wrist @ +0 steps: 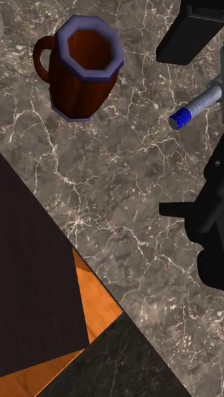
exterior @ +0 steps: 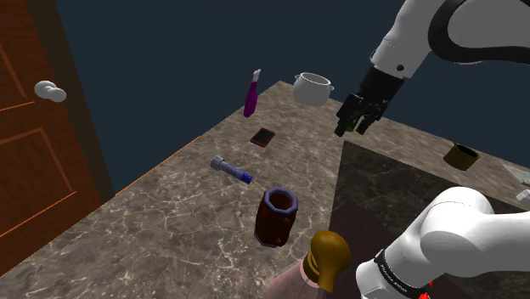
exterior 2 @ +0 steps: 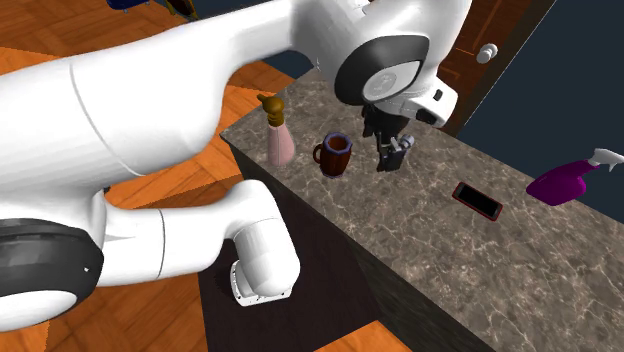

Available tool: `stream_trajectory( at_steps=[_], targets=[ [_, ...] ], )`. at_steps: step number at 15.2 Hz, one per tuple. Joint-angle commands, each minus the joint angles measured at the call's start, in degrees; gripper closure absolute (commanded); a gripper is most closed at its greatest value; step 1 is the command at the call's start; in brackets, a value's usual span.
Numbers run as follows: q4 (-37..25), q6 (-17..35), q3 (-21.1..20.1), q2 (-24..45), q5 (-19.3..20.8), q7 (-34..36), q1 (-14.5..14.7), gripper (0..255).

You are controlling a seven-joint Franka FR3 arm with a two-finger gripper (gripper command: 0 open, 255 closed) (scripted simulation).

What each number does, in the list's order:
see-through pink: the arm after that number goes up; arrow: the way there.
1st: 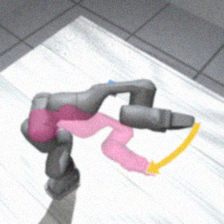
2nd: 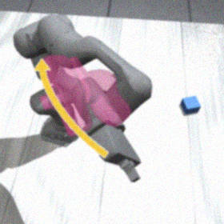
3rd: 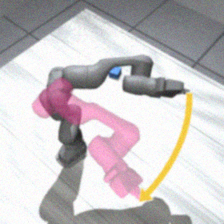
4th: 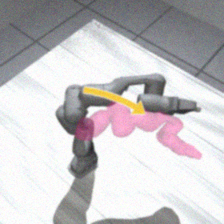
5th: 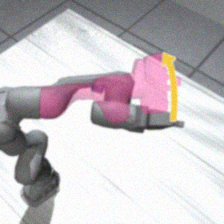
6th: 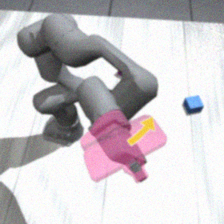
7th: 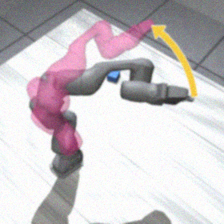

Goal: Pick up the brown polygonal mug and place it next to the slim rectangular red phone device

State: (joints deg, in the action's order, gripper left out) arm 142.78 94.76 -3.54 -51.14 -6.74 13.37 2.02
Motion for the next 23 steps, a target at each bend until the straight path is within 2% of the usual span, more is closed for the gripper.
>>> stream_trajectory(
  at_steps=[1, 10, 16, 20, 23],
  targets=[
    [2.86, 1.38, -2.86, -1.58, -1.75, 3.50, 0.54, 0],
    [11.37, 10.07, -17.31, -1.86, -11.16, 18.95, 4.33, 0],
    [12.91, 17.91, -28.35, 3.95, -17.41, 29.47, 6.05, 0],
    [12.03, 23.74, -36.10, 10.14, -20.28, 36.34, 5.50, 0],
    [13.44, 26.62, -37.36, 11.60, -21.00, 36.28, 5.36, 0]
  ],
)
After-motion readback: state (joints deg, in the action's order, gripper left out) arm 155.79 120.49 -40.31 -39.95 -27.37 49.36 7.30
